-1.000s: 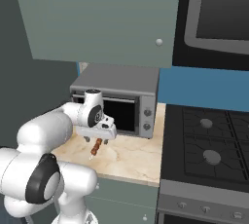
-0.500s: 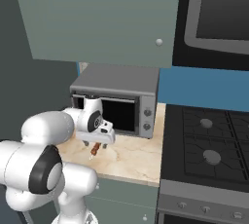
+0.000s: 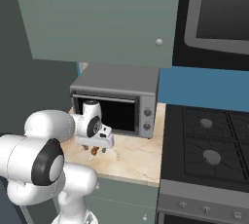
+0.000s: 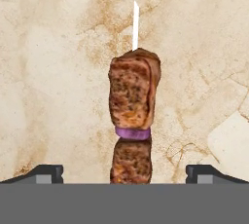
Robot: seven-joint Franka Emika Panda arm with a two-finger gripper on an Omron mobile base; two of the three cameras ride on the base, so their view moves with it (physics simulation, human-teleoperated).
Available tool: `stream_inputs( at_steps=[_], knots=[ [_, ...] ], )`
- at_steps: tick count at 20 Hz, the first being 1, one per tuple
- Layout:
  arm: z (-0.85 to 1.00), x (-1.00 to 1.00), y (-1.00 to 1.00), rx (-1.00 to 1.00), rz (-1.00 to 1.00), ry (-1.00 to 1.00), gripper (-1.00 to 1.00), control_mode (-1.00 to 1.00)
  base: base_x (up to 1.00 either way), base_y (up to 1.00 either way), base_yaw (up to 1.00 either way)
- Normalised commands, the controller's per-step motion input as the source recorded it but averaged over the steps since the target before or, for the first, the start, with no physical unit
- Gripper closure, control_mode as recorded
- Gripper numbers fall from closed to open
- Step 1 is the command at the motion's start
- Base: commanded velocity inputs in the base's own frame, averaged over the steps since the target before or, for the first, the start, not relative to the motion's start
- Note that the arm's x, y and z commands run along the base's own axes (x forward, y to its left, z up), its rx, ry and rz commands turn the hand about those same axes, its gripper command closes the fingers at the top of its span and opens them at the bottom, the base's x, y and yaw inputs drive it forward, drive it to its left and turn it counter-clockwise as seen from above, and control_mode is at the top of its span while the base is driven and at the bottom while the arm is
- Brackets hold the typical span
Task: Store the kebab skewer in the freezer for long-term storage. Close the freezer door after placing the cooked food.
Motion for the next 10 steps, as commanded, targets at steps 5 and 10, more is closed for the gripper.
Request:
stream_inputs(
  at_steps=[5,10],
  knots=[
    [-0.28,0.00,0.00,0.00,0.00,0.00,-1.00,-1.00,0.00,0.00,0.00],
    [-0.25,0.00,0.00,0.00,0.00,0.00,-1.00,-1.00,0.00,0.00,0.00]
  ],
)
